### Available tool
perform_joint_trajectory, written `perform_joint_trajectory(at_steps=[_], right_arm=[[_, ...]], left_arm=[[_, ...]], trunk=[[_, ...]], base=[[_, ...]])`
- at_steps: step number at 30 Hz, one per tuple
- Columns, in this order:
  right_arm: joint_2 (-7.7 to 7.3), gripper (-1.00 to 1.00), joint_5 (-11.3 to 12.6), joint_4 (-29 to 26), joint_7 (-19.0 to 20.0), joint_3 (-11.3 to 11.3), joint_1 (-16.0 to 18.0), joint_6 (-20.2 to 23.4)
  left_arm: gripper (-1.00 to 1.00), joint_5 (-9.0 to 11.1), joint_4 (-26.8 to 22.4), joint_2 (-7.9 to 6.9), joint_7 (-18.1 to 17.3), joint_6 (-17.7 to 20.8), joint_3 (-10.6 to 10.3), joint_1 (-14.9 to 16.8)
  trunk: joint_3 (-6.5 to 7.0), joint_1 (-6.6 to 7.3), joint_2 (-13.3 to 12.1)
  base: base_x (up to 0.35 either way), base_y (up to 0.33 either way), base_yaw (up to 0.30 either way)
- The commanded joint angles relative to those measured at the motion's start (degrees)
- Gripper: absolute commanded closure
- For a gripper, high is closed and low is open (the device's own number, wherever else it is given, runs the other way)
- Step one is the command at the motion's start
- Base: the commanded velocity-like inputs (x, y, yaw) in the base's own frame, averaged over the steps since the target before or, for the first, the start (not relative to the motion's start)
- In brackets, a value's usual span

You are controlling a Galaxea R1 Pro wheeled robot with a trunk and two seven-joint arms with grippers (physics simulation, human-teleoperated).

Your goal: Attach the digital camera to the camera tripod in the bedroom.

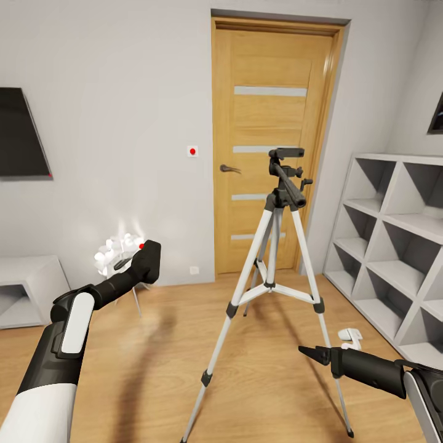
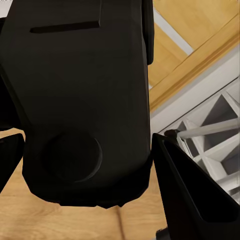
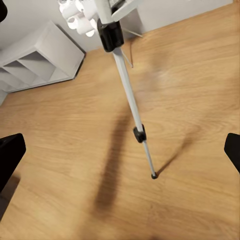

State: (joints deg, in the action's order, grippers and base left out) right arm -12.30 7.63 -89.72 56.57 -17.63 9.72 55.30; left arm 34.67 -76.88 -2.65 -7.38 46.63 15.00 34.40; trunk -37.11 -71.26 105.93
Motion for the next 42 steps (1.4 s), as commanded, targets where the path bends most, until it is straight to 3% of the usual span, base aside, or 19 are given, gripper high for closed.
perform_joint_trajectory(at_steps=[1,42], right_arm=[[-0.01,-1.00,0.19,-0.01,0.04,-0.04,0.04,0.34],[-0.01,-1.00,0.19,0.06,0.03,-0.04,0.04,0.34]], left_arm=[[1.00,-0.31,-0.02,0.02,-0.51,0.30,0.12,0.05],[1.00,-0.39,0.00,0.02,-0.34,0.37,0.12,0.05]], trunk=[[0.13,0.23,-0.39],[7.49,9.24,-16.83]], base=[[0.000,0.000,0.000],[0.000,0.000,0.000]])
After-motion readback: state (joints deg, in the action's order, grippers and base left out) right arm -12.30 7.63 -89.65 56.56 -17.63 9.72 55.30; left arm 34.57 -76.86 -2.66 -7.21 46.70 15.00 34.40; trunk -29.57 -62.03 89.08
